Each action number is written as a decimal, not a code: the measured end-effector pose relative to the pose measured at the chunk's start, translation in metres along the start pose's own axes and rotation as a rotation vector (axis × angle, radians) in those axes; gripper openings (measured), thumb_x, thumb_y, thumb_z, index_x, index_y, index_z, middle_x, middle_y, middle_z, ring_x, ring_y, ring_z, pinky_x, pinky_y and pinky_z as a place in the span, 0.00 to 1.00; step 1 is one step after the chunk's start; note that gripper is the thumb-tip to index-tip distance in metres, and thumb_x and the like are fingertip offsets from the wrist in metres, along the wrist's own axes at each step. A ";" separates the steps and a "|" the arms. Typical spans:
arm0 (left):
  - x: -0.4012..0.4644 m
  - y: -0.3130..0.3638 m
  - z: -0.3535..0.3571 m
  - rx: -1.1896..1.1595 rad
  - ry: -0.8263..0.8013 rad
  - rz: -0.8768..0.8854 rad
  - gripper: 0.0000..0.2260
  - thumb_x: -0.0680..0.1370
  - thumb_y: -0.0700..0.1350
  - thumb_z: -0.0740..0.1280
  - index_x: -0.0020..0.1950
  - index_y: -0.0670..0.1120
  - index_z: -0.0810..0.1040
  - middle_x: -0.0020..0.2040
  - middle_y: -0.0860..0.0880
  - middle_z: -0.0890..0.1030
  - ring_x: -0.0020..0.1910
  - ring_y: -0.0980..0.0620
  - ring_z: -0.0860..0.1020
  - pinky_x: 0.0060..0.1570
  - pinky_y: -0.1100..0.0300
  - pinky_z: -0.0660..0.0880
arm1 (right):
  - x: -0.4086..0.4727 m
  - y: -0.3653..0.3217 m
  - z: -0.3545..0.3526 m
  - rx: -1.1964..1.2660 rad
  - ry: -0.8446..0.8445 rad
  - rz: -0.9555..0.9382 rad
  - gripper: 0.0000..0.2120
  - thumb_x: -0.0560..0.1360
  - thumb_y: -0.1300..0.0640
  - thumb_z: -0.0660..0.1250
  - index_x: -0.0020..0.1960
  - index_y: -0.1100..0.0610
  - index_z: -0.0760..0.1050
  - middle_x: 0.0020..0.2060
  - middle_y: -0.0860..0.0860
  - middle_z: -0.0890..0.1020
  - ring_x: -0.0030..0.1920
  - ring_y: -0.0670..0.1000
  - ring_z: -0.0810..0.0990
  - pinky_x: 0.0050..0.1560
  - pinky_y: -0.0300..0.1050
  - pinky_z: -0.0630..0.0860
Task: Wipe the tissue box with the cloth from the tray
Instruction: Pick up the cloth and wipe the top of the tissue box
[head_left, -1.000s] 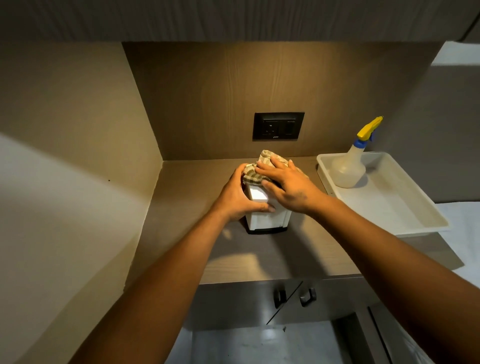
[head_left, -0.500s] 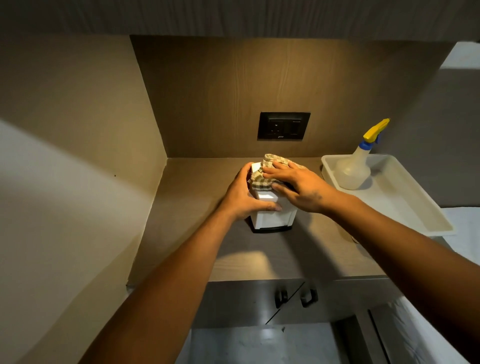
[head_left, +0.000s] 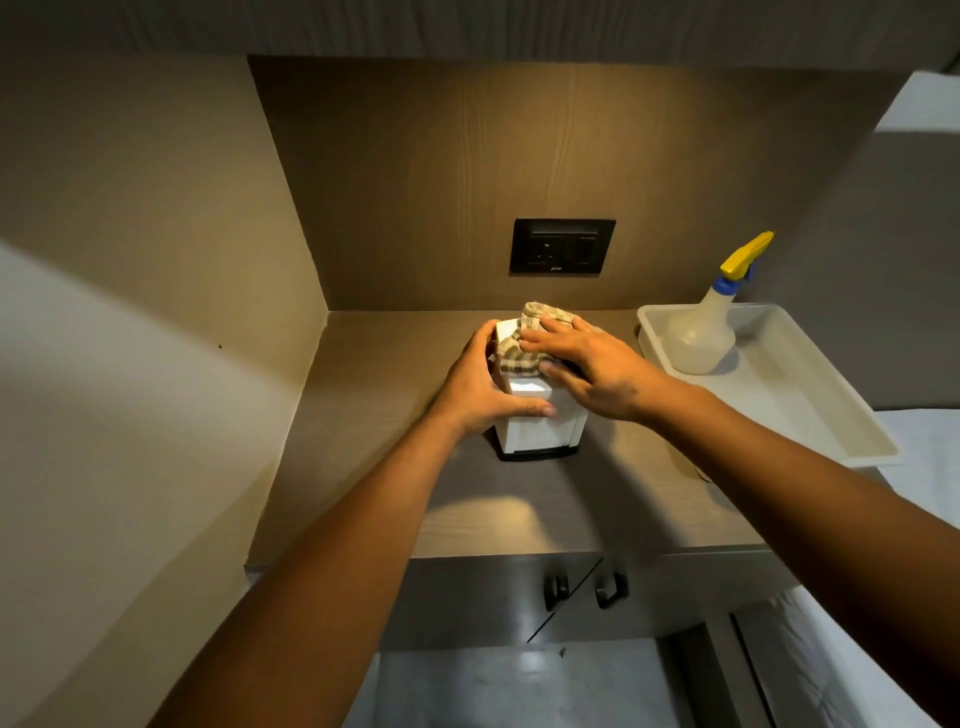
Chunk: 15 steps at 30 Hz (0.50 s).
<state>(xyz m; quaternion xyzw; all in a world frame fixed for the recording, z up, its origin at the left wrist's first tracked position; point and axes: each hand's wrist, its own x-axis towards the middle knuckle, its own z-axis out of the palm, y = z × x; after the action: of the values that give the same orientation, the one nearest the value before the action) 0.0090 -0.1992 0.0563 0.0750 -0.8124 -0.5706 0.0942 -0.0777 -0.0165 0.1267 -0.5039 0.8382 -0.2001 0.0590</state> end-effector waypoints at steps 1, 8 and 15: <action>0.000 0.000 0.000 -0.014 -0.006 -0.005 0.56 0.53 0.55 0.89 0.74 0.61 0.62 0.67 0.60 0.75 0.66 0.62 0.75 0.61 0.63 0.77 | -0.011 0.002 0.000 0.015 0.004 -0.035 0.20 0.82 0.49 0.59 0.73 0.46 0.68 0.75 0.43 0.65 0.77 0.46 0.53 0.76 0.54 0.50; 0.001 0.005 0.001 0.009 0.010 -0.004 0.56 0.52 0.57 0.89 0.75 0.56 0.65 0.68 0.56 0.77 0.66 0.57 0.77 0.64 0.52 0.79 | -0.007 0.012 -0.009 0.044 -0.003 0.054 0.20 0.82 0.52 0.59 0.74 0.47 0.68 0.76 0.47 0.65 0.78 0.52 0.55 0.76 0.58 0.56; 0.000 0.006 -0.003 0.041 0.010 -0.010 0.54 0.52 0.58 0.89 0.73 0.58 0.66 0.66 0.59 0.77 0.64 0.62 0.76 0.61 0.58 0.78 | 0.015 -0.001 -0.002 0.086 0.044 0.161 0.20 0.83 0.52 0.59 0.74 0.49 0.68 0.77 0.48 0.64 0.78 0.54 0.54 0.75 0.57 0.50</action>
<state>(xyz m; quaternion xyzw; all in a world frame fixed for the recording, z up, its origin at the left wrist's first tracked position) 0.0093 -0.1998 0.0625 0.0837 -0.8231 -0.5538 0.0940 -0.0846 -0.0292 0.1306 -0.4272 0.8678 -0.2415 0.0780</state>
